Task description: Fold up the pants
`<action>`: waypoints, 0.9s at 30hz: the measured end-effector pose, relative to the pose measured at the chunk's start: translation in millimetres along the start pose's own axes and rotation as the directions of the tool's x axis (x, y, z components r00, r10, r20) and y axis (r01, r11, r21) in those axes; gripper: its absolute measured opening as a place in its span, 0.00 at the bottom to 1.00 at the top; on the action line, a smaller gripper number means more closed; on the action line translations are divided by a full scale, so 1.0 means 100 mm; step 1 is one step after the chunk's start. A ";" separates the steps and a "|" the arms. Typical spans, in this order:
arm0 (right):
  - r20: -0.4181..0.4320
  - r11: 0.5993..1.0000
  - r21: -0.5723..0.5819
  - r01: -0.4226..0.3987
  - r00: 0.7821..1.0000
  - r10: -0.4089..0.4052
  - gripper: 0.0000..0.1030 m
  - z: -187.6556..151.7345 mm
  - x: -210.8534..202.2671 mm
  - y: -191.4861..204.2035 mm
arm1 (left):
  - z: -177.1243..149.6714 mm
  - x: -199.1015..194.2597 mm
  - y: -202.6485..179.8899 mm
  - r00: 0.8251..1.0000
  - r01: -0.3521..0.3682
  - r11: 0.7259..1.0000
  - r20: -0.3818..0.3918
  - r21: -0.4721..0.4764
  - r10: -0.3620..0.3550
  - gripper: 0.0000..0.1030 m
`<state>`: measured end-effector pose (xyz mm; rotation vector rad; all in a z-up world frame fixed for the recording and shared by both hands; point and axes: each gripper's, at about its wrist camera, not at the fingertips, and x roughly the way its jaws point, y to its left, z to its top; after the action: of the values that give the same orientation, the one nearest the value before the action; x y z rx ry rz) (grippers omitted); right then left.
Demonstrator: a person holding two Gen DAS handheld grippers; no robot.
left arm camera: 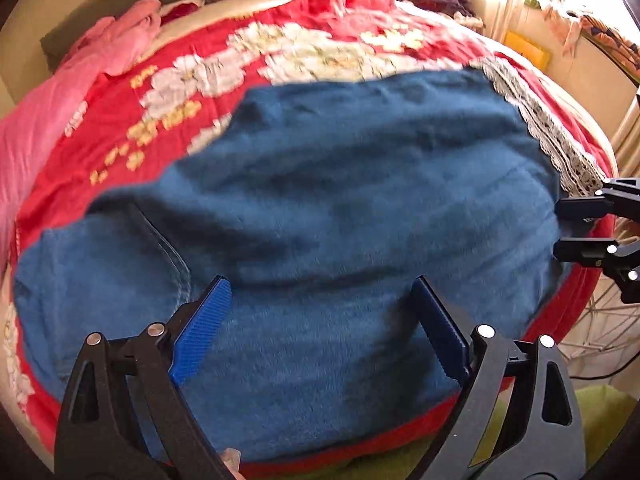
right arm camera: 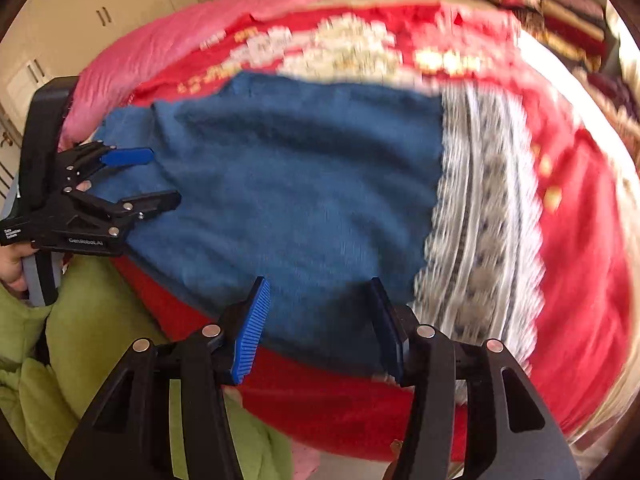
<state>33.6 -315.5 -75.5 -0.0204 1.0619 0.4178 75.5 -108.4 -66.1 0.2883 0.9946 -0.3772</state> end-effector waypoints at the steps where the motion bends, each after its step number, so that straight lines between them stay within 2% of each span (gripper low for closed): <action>1: 0.011 1.000 -0.007 0.006 1.000 -0.006 0.48 -0.03 -0.01 0.02 | -0.02 0.00 -0.01 1.000 0.009 1.000 -0.004 0.002 -0.009 0.82; 6: -0.001 1.000 -0.003 -0.023 1.000 0.023 0.53 -0.08 -0.09 0.03 | -0.12 -0.06 -0.09 0.998 0.062 0.998 -0.007 -0.004 -0.062 0.82; 10: 0.076 1.000 -0.014 -0.026 0.997 0.027 0.53 -0.07 -0.33 0.05 | -0.13 -0.23 -0.08 0.995 0.097 0.995 0.033 -0.029 -0.096 0.82; 14: 0.159 1.000 -0.009 -0.008 0.987 0.010 0.63 -0.03 -0.57 0.03 | -0.04 -0.47 -0.04 0.993 0.073 0.997 0.096 -0.037 -0.069 0.82; 20: 0.226 0.999 0.031 0.012 0.974 -0.019 0.65 0.05 -0.78 -0.11 | 0.09 -0.69 0.07 0.989 0.050 0.997 0.145 -0.063 -0.041 0.87; 21: 0.230 0.999 0.038 0.024 0.973 -0.032 0.71 0.06 -0.81 -0.13 | 0.11 -0.71 0.08 0.988 0.045 0.997 0.150 -0.068 -0.034 0.87; 22: 0.247 0.998 0.045 0.036 0.968 -0.046 0.83 0.07 -0.85 -0.15 | 0.14 -0.74 0.10 0.987 0.041 0.997 0.155 -0.071 -0.030 0.87; 27: 0.292 0.996 0.078 0.045 0.954 -0.066 0.85 0.18 -0.92 -0.29 | 0.24 -0.82 0.20 0.985 0.038 0.995 0.173 -0.091 -0.022 0.88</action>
<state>20.3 -368.2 6.1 0.0733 0.7793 0.3203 62.5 -85.6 18.1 0.1525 0.8451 -0.3749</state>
